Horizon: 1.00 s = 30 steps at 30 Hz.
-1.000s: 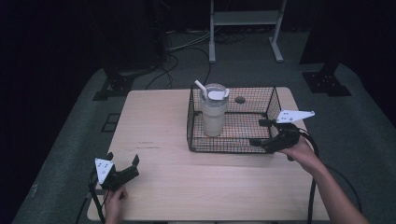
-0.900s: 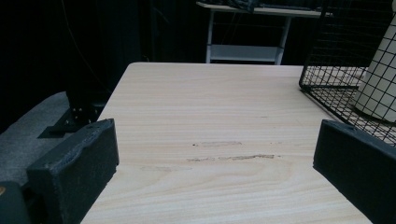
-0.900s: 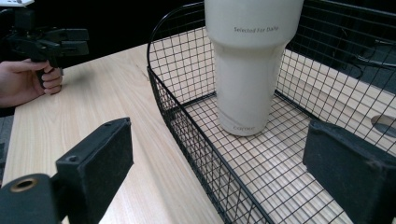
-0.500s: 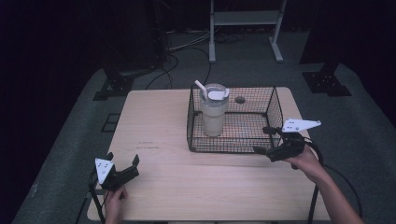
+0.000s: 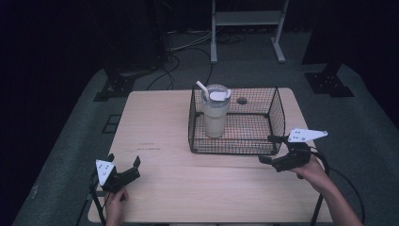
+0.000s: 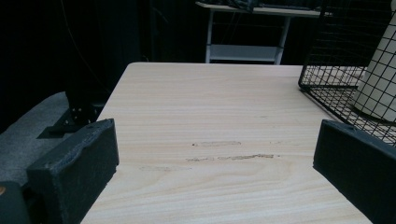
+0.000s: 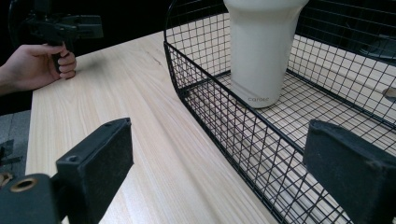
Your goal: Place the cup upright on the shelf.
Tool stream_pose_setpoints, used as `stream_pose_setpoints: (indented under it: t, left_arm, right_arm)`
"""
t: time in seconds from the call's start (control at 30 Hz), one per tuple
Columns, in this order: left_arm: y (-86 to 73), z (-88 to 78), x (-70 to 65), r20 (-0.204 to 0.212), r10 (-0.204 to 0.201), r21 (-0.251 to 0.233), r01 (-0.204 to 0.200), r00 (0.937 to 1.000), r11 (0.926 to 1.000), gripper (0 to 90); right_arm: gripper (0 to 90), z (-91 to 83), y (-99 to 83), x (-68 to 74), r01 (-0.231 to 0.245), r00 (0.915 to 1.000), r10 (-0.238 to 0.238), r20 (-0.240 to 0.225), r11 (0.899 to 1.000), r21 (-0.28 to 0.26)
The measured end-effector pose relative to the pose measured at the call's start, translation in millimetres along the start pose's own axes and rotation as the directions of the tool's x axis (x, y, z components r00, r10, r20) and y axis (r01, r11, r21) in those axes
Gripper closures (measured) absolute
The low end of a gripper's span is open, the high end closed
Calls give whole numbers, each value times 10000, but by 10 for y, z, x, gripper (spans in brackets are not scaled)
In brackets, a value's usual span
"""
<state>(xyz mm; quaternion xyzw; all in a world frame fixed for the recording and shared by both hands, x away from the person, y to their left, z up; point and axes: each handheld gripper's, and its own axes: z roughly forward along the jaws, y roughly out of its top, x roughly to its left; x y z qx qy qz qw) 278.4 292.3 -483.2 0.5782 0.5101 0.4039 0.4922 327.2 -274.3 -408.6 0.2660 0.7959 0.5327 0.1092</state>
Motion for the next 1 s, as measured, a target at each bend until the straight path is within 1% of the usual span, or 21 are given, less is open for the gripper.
stream_pose_setpoints:
  t: [0.1,0.2,0.47,0.5,0.53,0.57,0.67,0.7,0.73,0.77,0.83,0.87,0.9,0.93,1.0]
  left_arm:
    - [1,-1,0,0,5,21,-5,10000,10000,0]
    - [1,-2,1,2,4,20,-4,10000,10000,0]
    - [1,-2,0,6,4,20,-4,10000,10000,0]
    - [1,-2,1,6,3,26,-3,10000,10000,0]
    - [1,-2,1,6,3,26,-3,10000,10000,0]
    - [1,-2,2,0,4,28,-4,10000,10000,0]
    - [1,-2,2,-2,-13,30,13,10000,10000,0]
    - [1,-3,2,6,-26,21,26,10000,10000,0]
    - [1,-3,2,6,-26,21,26,10000,10000,0]
    - [0,-4,4,14,-40,17,40,10000,10000,0]
    - [1,-5,4,11,-43,27,43,10000,10000,0]
    - [1,-5,4,16,-45,28,45,10000,10000,0]
    - [1,-5,3,11,-36,26,36,10000,10000,0]
    - [1,-4,1,8,-36,19,36,10000,10000,0]
    - [1,-4,1,9,-22,29,22,10000,10000,0]
  right_arm:
    - [77,-4,-30,9,-35,10000,35,12,9999,102]
    - [77,-16,-108,23,-129,9999,128,44,9999,112]
    - [77,-64,-226,36,-242,9995,240,225,9997,78]
    - [78,-73,-273,40,-273,9992,271,281,9996,55]
    - [78,-73,-273,40,-273,9992,271,281,9996,55]
    - [78,-78,-319,49,-376,9989,372,300,9992,122]
    - [78,-86,-365,66,-363,9985,358,408,9993,115]
    - [78,-92,-425,75,-417,9980,409,489,9990,139]
    - [78,-92,-425,75,-417,9980,409,489,9990,139]
    - [78,-97,-476,84,-442,9972,434,610,9990,112]
    - [78,-100,-505,89,-495,9969,491,617,9988,50]
    - [78,-100,-527,96,-527,9964,518,669,9985,113]
    - [78,-106,-569,110,-467,9952,461,863,9989,43]
    - [78,-110,-592,117,-519,9948,523,868,9986,-65]
    - [78,-112,-608,122,-510,9944,512,926,9987,-40]
